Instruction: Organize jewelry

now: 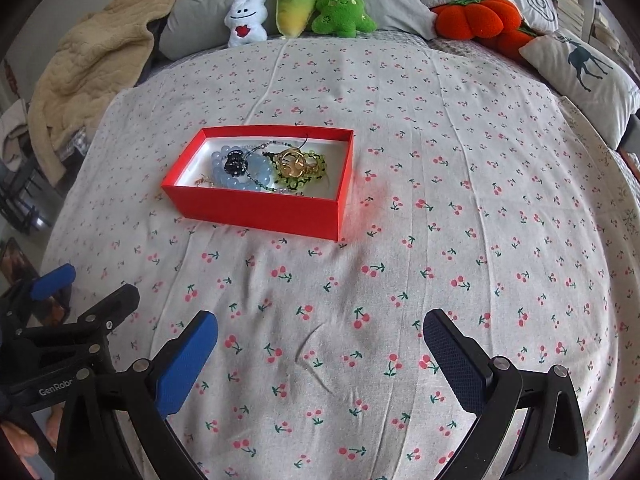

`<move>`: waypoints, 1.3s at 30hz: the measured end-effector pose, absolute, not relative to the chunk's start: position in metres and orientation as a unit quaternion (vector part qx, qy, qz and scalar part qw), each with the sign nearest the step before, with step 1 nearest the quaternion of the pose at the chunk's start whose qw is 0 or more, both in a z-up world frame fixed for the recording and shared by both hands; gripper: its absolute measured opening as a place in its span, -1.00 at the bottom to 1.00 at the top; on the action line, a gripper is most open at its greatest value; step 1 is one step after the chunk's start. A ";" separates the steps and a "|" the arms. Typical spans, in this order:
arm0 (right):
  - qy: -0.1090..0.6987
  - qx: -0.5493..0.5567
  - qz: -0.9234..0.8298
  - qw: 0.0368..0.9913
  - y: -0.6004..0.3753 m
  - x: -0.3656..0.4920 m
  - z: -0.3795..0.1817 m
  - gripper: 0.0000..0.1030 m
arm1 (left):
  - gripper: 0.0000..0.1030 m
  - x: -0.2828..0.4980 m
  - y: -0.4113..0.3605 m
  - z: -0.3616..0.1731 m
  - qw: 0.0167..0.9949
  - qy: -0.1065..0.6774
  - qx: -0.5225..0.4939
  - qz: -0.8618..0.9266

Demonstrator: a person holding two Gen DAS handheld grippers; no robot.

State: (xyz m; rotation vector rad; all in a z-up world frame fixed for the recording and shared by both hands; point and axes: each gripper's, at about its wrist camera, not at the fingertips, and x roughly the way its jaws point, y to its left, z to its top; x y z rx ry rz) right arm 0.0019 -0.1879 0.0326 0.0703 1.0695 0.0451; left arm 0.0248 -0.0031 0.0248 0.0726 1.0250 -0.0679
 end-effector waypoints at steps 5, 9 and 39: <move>0.510 0.037 0.017 0.860 -0.191 0.005 0.033 1.00 | 0.98 0.026 -0.003 0.022 0.868 0.494 0.035 -0.033; 0.513 0.038 0.016 0.857 -0.192 0.005 0.032 1.00 | 0.98 0.026 -0.004 0.022 0.868 0.494 0.037 -0.035; 0.517 0.036 0.018 0.855 -0.191 0.005 0.030 1.00 | 0.98 0.026 -0.004 0.023 0.869 0.493 0.039 -0.034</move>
